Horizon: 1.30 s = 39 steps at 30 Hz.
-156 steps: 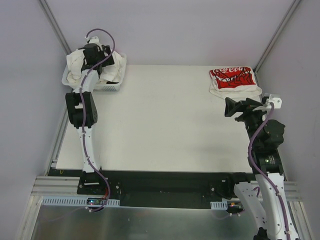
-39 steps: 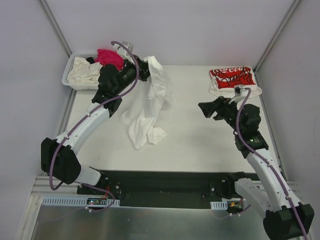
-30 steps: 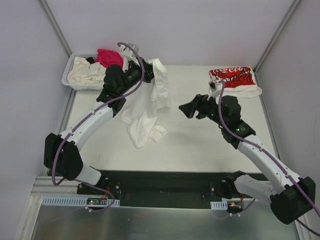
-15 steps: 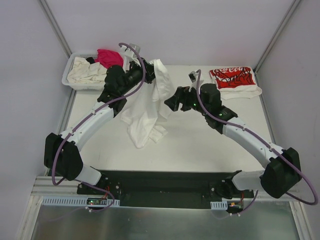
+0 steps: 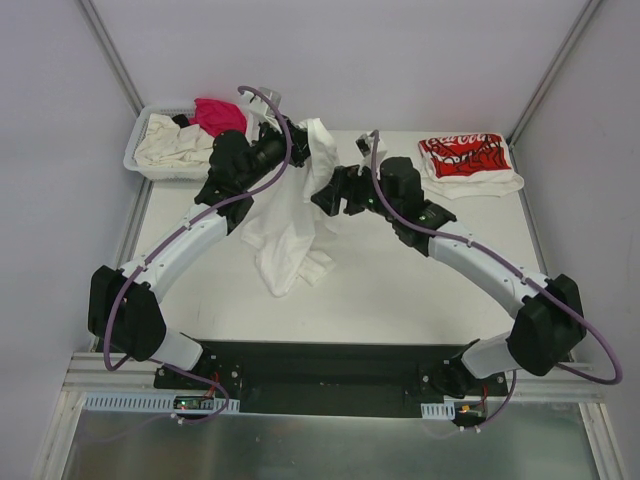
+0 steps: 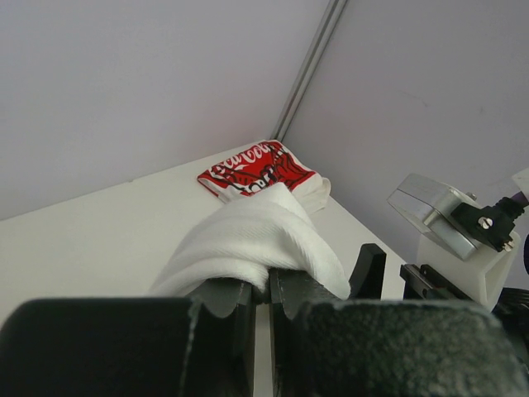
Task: Fold and stack the t-shirts
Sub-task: Move the tshirt to the center of the board
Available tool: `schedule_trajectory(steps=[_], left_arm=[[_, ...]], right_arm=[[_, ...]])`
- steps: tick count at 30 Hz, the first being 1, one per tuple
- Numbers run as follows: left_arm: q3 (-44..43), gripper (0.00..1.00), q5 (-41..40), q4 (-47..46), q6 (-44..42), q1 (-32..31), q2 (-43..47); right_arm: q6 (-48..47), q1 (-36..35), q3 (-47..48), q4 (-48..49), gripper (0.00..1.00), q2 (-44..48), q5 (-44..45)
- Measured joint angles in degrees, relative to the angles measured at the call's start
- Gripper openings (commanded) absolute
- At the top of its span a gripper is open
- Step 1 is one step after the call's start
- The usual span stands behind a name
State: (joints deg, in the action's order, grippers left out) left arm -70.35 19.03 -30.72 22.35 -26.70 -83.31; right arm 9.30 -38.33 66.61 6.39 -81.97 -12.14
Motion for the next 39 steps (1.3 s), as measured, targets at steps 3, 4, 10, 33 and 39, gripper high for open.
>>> schedule_trajectory(steps=[3, 4, 10, 33, 39], left_arm=[[0.0, 0.0, 0.0, 0.1, -0.4, 0.0, 0.0], [0.0, 0.0, 0.0, 0.1, -0.5, 0.0, 0.0], [0.0, 0.0, 0.0, 0.1, -0.7, 0.0, -0.2], [1.5, 0.0, -0.1, 0.0, -2.9, 0.0, -0.8], [3.1, 0.0, -0.6, -0.1, -3.9, 0.0, -0.7]], right_arm=[[-0.3, -0.3, 0.7, 0.2, 0.79, -0.9, 0.4], [-0.5, -0.3, 0.9, 0.3, 0.79, -1.2, 0.5], [-0.9, -0.3, 2.3, 0.6, 0.73, -3.1, 1.0], [-5.5, -0.3, 3.4, -1.2, 0.22, -3.0, 6.1], [-7.3, -0.2, 2.0, -4.2, 0.2, 2.6, 10.4]])
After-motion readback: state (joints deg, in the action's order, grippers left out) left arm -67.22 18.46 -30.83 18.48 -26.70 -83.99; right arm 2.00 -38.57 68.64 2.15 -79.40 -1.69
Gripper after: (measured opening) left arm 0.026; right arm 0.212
